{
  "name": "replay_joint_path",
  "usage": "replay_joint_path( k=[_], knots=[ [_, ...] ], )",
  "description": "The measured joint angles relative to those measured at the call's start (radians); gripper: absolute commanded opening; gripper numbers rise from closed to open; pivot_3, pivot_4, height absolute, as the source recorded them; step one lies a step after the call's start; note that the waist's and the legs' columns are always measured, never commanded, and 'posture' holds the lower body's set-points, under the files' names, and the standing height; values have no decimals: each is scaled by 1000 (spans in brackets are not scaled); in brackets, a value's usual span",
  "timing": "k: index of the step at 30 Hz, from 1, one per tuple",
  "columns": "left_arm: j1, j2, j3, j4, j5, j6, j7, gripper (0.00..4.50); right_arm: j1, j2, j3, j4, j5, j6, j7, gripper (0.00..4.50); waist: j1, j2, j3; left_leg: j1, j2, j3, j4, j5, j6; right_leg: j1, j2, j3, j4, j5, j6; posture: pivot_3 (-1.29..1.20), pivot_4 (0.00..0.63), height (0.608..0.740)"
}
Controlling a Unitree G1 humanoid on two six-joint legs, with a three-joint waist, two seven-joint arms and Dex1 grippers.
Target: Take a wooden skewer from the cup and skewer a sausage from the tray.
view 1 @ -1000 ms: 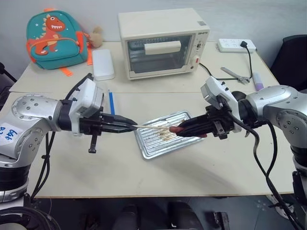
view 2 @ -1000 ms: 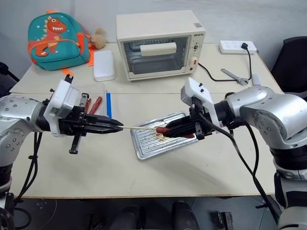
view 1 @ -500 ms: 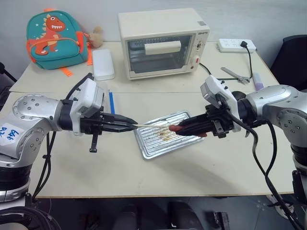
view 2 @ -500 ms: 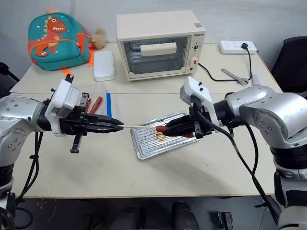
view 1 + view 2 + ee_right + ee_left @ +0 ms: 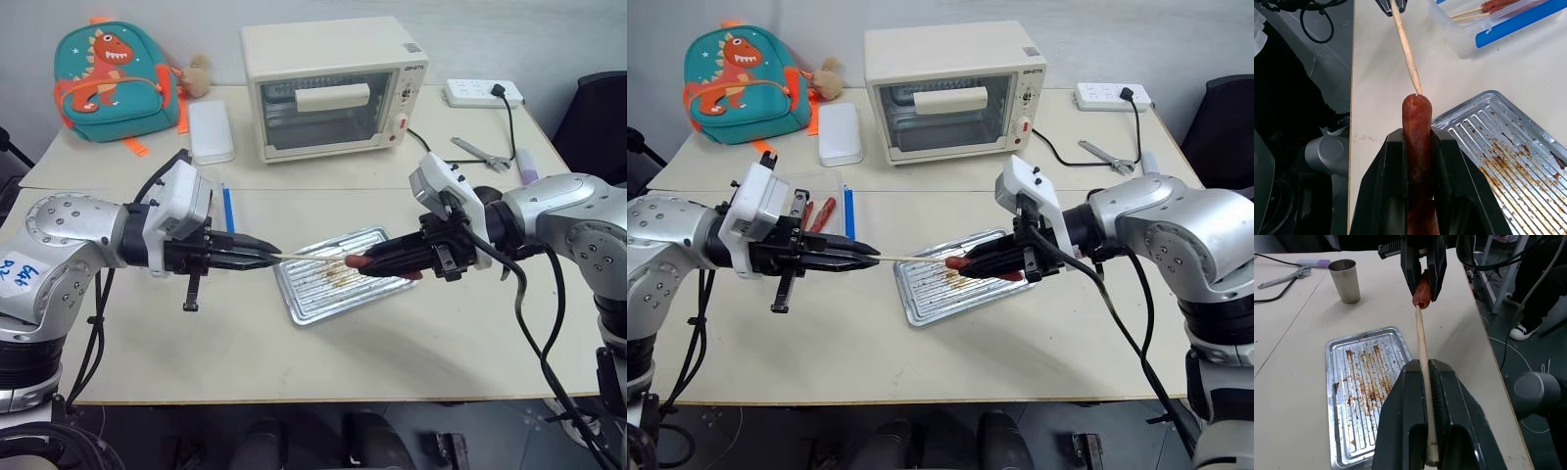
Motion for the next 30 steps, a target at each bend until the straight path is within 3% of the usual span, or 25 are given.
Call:
replay_joint_path(
  k=[30],
  knots=[
    [-1, 0, -13, 26, 15, -25, -17, 0, -18, 11, 0, 14, 16, -17, -6, 627, 0, 0, 0, 0, 0, 0, 0, 0, 0, 0, 0, 0, 1, 0, 0, 0, 150, 740]
  ],
)
